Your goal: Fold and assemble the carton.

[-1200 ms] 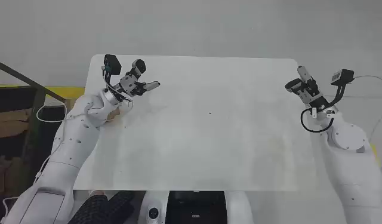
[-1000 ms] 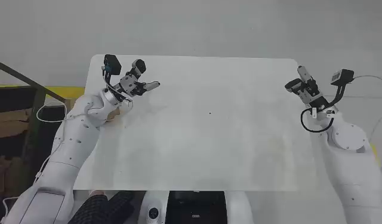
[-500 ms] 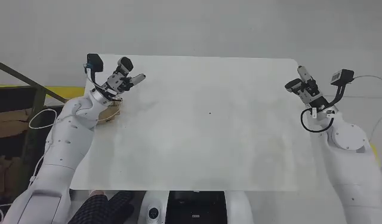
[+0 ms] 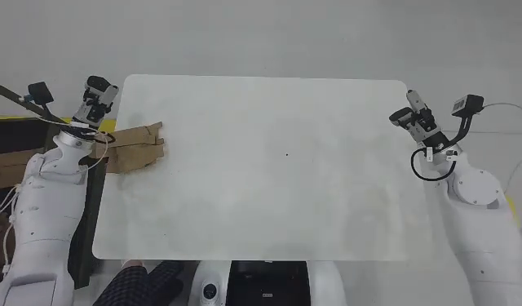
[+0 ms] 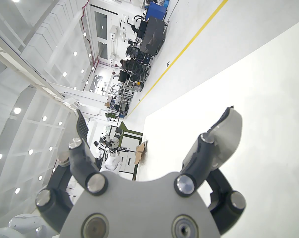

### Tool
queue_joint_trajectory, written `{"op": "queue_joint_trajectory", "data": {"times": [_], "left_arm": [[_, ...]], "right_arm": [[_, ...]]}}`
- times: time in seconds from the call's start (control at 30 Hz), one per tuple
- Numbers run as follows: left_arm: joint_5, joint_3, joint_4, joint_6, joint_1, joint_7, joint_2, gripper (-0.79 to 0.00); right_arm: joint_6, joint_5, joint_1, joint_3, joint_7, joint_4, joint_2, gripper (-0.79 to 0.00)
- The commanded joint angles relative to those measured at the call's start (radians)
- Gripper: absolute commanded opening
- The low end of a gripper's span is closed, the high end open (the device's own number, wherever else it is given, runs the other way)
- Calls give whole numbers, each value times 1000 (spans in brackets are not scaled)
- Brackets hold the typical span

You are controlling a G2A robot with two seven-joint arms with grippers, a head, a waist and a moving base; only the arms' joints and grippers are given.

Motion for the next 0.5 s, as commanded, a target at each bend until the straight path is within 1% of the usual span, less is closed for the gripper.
{"op": "queue_joint_trajectory", "data": {"times": [0.0,0.2,0.47], "left_arm": [[-6,-20,0,12,12,-18,5,0],[-76,-65,23,51,42,-92,18,0],[-76,-65,23,51,42,-92,18,0]], "right_arm": [[0,0,0,0,0,0,0,0],[0,0,0,0,0,0,0,0],[0,0,0,0,0,0,0,0]]}}
